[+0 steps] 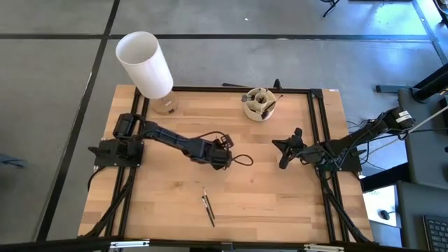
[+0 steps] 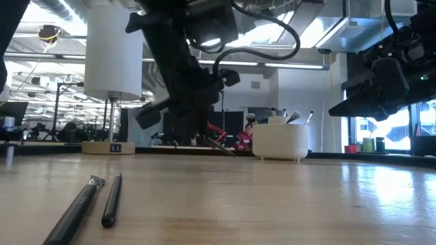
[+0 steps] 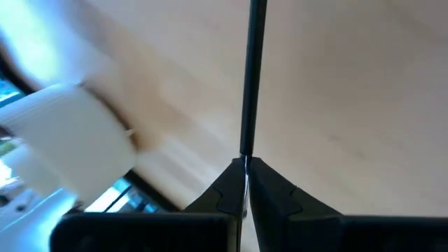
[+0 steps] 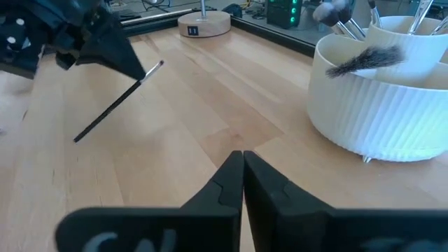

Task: Sort items
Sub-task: Put the foundation brush into the pen organizer

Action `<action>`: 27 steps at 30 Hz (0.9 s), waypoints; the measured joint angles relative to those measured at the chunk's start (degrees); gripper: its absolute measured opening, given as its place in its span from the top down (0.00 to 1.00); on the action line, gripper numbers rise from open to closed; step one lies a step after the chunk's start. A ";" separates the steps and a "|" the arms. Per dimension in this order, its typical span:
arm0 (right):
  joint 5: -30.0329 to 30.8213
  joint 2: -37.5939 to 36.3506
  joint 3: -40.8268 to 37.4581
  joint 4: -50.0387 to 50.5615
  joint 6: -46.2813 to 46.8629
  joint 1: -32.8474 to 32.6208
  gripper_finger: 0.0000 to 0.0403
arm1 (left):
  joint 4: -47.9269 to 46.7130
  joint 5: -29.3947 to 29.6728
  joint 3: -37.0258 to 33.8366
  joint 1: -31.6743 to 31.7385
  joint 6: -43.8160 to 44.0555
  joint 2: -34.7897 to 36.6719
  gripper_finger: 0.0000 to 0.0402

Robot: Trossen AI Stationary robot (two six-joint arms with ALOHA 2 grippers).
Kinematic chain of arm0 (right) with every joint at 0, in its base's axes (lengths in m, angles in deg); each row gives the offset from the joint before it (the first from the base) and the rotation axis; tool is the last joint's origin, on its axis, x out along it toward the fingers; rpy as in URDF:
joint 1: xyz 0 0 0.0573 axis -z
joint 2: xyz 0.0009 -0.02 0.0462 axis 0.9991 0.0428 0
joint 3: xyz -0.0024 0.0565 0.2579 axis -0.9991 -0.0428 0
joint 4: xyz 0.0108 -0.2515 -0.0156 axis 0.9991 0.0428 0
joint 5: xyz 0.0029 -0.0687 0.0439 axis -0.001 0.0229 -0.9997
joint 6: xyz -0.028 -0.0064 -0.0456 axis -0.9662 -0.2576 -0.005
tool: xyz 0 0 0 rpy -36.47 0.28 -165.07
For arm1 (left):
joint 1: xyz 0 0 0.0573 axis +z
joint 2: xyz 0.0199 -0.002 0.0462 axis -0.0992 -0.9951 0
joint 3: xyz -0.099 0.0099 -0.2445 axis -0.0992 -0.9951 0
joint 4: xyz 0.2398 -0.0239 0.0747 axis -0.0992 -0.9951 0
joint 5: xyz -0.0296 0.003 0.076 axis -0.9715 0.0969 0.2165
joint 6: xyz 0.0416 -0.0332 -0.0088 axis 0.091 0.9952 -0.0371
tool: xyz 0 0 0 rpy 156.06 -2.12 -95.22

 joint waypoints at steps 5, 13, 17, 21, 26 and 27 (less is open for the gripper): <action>0.00 0.00 0.00 0.00 0.29 0.00 0.97 | 3.82 2.36 0.68 1.96 -3.27 0.05 0.96; 0.02 0.00 0.00 0.00 0.73 0.00 0.97 | 12.58 6.37 0.68 5.46 -12.78 0.10 0.96; 0.02 0.00 0.00 0.32 1.60 0.00 0.97 | 15.61 3.72 0.68 7.04 -7.63 0.10 0.96; 0.02 0.00 0.00 1.20 2.00 0.00 0.97 | 19.93 -6.26 0.68 9.62 12.43 0.10 0.94; 0.00 0.00 0.00 2.25 3.37 -0.02 0.97 | 18.12 -17.16 0.68 14.83 30.31 0.14 0.86; -0.04 0.00 0.00 2.54 3.60 -0.02 0.97 | 16.52 -19.36 0.68 15.91 31.57 0.14 0.84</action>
